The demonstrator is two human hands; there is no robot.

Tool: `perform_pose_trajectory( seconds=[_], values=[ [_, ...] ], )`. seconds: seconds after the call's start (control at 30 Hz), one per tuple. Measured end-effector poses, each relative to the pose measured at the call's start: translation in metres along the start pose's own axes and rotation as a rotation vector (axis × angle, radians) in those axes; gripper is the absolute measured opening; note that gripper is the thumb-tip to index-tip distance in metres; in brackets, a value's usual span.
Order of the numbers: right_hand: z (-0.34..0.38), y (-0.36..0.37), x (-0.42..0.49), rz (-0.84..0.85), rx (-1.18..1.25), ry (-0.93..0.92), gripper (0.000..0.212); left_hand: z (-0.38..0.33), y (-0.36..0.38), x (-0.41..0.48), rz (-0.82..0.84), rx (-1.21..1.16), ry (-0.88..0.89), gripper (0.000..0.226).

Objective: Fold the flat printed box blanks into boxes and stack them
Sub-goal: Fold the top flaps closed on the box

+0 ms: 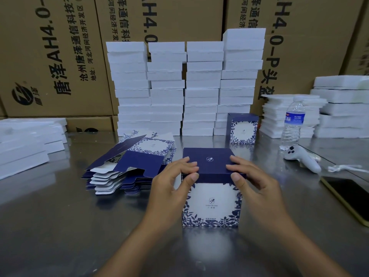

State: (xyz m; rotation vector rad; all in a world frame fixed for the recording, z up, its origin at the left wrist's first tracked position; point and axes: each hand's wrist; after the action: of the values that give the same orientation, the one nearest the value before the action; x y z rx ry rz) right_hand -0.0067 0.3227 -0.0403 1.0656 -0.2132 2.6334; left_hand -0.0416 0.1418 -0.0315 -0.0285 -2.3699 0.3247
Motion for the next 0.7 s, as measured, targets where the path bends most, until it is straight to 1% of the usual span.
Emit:
perform_pose_trajectory(
  seconds=[0.1,0.17,0.3,0.47,0.53,0.7],
  values=[
    [-0.001,0.0,-0.002,-0.014,-0.024,-0.02,0.019,0.004,0.003,-0.003,-0.069,0.017,0.056,0.026],
    [-0.001,0.001,-0.002,-0.021,-0.027,-0.02,0.019,0.006,0.005,-0.005,-0.111,0.037,0.09,0.017],
    [0.0,0.002,-0.001,-0.025,-0.013,-0.016,0.019,0.007,0.006,-0.005,-0.157,0.028,0.062,0.01],
    [-0.002,-0.001,0.004,-0.002,-0.006,0.01,0.018,0.006,-0.002,0.001,-0.093,0.122,0.126,0.012],
    [-0.004,-0.005,0.006,0.035,-0.018,0.019,0.017,0.004,-0.002,0.004,-0.065,0.11,0.097,0.012],
    [-0.009,-0.013,0.011,0.084,-0.118,-0.068,0.027,0.003,-0.007,0.008,0.015,0.07,0.042,0.01]
  ],
)
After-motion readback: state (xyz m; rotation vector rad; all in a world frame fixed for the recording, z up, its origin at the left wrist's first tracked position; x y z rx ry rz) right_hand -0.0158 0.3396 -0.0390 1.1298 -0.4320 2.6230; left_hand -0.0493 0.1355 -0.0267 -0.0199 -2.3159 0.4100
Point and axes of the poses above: each hand's wrist, its own x-axis towards the middle knuckle, its own y-axis out of the palm, z = x × y, and after that the axes turned 9 degrees about x, right-handed
